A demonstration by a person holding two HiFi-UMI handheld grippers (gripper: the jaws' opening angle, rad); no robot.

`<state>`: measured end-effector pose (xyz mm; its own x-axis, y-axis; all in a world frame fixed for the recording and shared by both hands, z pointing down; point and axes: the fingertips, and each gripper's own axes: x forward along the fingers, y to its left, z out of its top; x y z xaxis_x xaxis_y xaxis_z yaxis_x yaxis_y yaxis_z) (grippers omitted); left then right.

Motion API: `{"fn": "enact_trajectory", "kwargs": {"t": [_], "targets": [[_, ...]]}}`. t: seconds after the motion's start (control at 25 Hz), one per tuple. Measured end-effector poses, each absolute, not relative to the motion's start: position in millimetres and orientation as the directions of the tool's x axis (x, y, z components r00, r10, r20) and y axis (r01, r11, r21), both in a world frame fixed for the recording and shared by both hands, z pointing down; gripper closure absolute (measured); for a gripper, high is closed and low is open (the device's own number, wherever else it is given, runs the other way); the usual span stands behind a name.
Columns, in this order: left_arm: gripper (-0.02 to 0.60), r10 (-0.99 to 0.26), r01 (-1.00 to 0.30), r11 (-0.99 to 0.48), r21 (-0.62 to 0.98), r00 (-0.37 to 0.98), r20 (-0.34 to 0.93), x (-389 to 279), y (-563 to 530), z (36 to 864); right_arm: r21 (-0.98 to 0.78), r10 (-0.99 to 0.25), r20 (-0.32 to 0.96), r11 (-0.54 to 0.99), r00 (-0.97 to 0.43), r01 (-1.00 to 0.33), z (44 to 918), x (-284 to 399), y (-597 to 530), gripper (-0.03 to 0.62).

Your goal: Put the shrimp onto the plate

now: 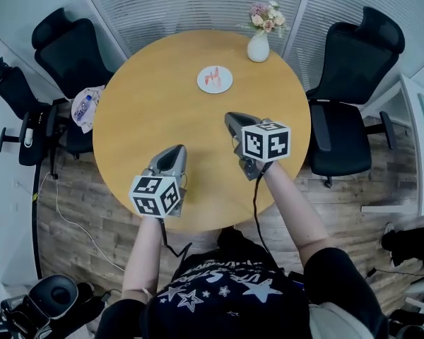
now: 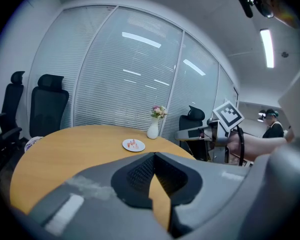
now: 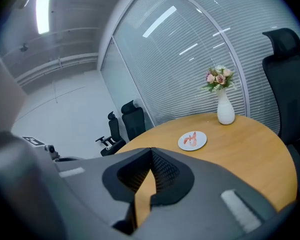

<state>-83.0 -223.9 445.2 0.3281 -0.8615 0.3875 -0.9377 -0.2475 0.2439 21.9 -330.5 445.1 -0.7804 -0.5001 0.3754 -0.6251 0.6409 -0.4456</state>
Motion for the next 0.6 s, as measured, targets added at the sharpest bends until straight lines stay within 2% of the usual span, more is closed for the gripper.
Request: {"fn": "enact_trajectory", "kwargs": {"t": [0.6], "targets": [[0.580, -0.882, -0.924, -0.302, 0.234, 0.364, 0.300, -122, -129, 401, -0.417, -0.552, 0.340, 0.637, -0.761, -0.648, 407, -14, -220, 0.594]]}}
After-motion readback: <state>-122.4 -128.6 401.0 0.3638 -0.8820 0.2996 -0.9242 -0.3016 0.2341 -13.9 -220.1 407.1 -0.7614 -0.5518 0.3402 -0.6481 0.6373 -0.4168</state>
